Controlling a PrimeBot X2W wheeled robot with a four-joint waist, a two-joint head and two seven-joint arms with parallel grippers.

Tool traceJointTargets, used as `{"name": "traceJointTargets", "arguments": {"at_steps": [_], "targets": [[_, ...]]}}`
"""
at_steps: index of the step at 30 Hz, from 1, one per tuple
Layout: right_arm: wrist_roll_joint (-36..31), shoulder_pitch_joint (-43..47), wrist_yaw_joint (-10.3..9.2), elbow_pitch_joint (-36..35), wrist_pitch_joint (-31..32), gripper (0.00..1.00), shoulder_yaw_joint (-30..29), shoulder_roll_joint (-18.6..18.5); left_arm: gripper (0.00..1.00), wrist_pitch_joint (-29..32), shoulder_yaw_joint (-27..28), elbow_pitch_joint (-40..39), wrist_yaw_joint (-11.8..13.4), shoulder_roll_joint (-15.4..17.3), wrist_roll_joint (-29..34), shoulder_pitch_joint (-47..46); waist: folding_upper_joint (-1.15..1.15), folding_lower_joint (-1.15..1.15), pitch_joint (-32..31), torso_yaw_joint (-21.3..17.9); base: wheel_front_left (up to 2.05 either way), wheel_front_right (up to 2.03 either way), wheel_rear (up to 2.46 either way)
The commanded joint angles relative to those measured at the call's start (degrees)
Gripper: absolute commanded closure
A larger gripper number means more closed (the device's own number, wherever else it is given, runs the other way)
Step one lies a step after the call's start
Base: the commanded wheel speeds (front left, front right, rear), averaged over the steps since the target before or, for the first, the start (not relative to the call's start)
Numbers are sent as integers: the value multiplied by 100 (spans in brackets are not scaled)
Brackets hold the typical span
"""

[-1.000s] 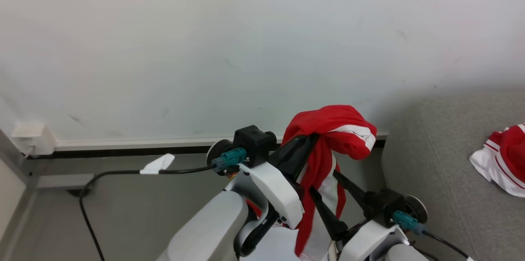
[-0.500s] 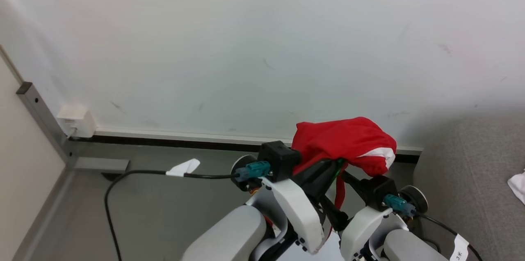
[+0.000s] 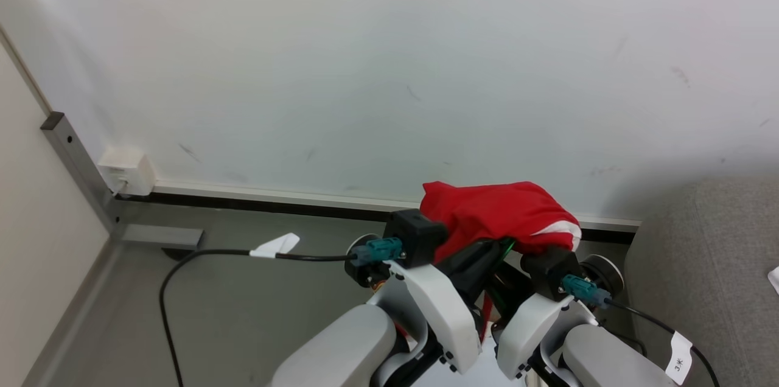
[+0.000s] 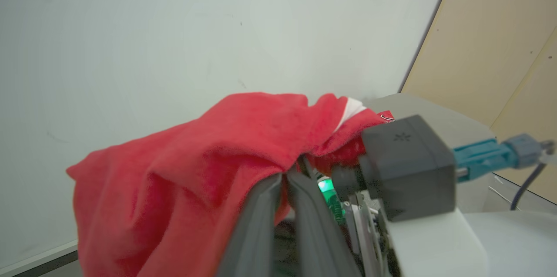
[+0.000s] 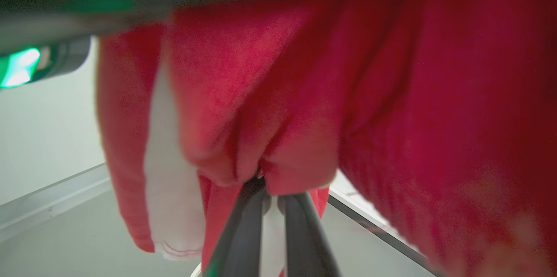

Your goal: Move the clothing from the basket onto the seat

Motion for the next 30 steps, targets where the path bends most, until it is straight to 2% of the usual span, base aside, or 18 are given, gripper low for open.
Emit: {"name": "traceJointTargets", "arguments": {"at_steps": [1,12,19,20,21,22,30], "targets": [[61,61,-11,-62,-18,100,27,-72,100,-45,38,33,21,28,-57,-67,0,0,5,-21,0,0,0],[268,434,-11,-531,-18,100,-3,-405,100,-233,244,346,79,118,-204,-100,0,0,19,-198,0,0,0],[144,806,-12,-1159,-19,100,-500,-601,100,-323,297,528,110,147,-220,-80,0,0,67,-371,0,0,0],[130,871,-11,-1256,-19,100,-623,-613,75,-333,278,534,100,148,-218,-70,0,0,76,-400,0,0,0],[92,934,-12,-1354,-19,100,-748,-617,21,-337,254,540,82,148,-219,-57,0,0,84,-427,0,0,0],[64,994,-11,-1461,-19,100,-872,-611,0,-346,234,542,74,151,-215,-43,0,0,91,-460,0,0,0],[-226,1332,-11,-2072,-19,100,-1817,-570,0,-473,53,386,-9,187,-148,78,0,0,136,-782,0,0,0]]}}
